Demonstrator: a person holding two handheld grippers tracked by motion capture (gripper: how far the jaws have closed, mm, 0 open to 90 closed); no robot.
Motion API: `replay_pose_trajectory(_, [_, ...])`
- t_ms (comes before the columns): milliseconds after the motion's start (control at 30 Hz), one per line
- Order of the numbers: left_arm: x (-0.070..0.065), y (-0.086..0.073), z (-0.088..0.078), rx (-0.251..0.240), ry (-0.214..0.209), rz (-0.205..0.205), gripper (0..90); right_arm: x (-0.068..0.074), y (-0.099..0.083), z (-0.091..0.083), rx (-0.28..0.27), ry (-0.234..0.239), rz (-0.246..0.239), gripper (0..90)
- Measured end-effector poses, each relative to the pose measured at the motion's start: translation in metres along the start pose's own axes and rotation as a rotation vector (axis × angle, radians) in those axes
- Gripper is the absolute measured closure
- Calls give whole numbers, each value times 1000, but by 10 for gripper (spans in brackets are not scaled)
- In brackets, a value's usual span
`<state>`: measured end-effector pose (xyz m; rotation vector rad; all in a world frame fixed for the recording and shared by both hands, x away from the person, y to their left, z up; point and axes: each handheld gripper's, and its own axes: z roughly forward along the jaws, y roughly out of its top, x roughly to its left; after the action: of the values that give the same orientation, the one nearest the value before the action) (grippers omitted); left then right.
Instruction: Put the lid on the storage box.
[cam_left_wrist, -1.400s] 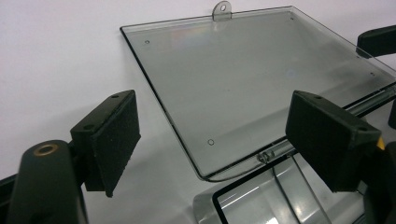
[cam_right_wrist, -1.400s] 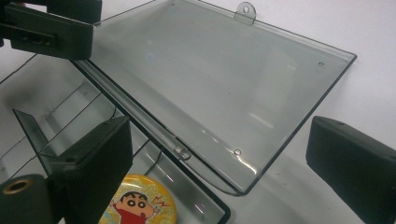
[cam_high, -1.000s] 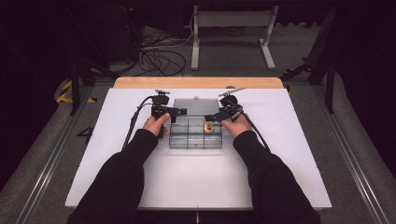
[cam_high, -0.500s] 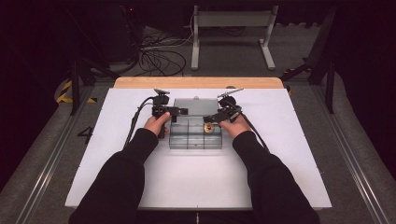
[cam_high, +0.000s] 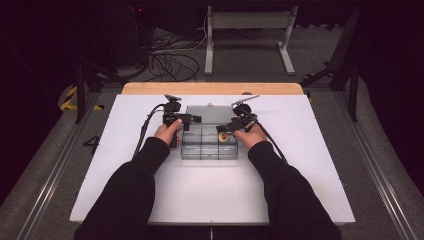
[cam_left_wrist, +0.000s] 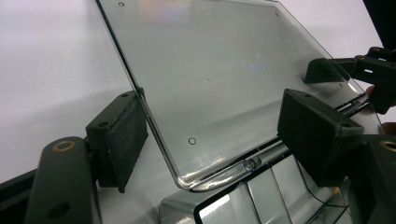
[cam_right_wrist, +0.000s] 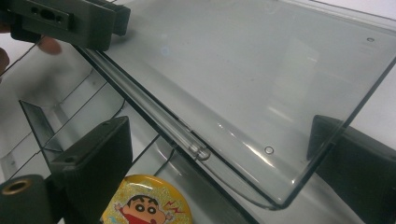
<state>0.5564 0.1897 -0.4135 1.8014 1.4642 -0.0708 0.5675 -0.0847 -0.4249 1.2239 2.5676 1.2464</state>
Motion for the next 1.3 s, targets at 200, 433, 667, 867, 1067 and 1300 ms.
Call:
replay_pose_trajectory(200, [-4, 4, 0, 19, 20, 21, 252, 0, 1, -2, -12, 5, -1, 80])
replay_pose_trajectory(433, [-4, 4, 1, 20, 16, 21, 252, 0, 1, -3, -17, 0, -7, 81])
replay_pose_trajectory(667, [-7, 4, -2, -2, 23, 61, 261, 1, 4, -7, -40, -2, -14, 81])
replay_pose_trajectory(867, [-10, 5, -7, -31, 18, 68, 259, 3, 6, -13, -68, -2, -23, 81])
replay_pose_trajectory(1067, [-13, 6, -12, -50, 7, 82, 258, 6, 10, -18, -88, -3, -31, 87])
replay_pose_trajectory(1300, [-16, 6, -16, -69, 2, 95, 255, 8, 12, -24, -105, -11, -42, 101])
